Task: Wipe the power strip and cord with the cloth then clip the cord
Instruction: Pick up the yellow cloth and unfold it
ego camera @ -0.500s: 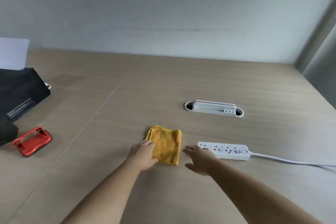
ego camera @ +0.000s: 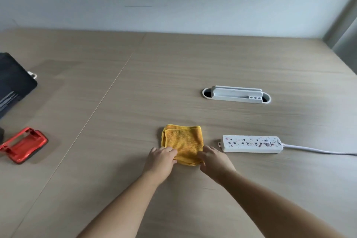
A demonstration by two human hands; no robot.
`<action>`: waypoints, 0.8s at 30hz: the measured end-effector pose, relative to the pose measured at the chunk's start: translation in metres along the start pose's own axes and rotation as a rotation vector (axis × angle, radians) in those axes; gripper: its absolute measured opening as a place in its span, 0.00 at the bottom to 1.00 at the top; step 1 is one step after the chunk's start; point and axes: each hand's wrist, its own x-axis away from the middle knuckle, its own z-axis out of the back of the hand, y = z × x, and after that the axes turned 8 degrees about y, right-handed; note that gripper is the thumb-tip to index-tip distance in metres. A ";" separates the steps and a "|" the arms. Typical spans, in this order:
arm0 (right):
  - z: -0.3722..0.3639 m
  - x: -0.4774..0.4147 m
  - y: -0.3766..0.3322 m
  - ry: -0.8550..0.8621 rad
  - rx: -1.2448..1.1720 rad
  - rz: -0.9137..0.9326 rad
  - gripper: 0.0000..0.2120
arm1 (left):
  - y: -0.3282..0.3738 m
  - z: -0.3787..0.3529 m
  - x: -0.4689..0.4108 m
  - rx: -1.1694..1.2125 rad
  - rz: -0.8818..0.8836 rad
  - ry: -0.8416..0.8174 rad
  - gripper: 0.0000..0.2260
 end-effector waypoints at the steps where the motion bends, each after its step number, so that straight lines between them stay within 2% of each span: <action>1: 0.006 -0.001 0.000 0.025 -0.040 -0.039 0.10 | 0.001 0.004 -0.002 0.036 0.020 0.007 0.09; 3: 0.024 -0.003 0.003 0.134 -0.175 -0.125 0.07 | 0.004 0.018 -0.008 0.171 0.111 0.010 0.09; 6: 0.063 -0.009 0.010 0.345 -0.376 -0.225 0.03 | 0.016 0.057 -0.026 0.568 0.343 -0.065 0.08; 9: 0.102 -0.011 0.017 0.459 -0.522 -0.287 0.05 | 0.036 0.101 -0.045 0.838 0.387 -0.070 0.08; 12: 0.132 0.000 0.027 0.435 -0.624 -0.270 0.07 | 0.061 0.130 -0.058 1.064 0.434 -0.036 0.10; 16: 0.156 0.028 0.038 0.263 -0.689 -0.108 0.12 | 0.106 0.155 -0.069 1.289 0.499 -0.039 0.11; 21: 0.170 0.039 0.058 0.313 -0.622 -0.073 0.12 | 0.151 0.162 -0.086 1.324 0.545 0.053 0.09; 24: 0.184 0.043 0.070 0.284 -0.684 -0.106 0.13 | 0.168 0.163 -0.095 1.325 0.545 0.092 0.09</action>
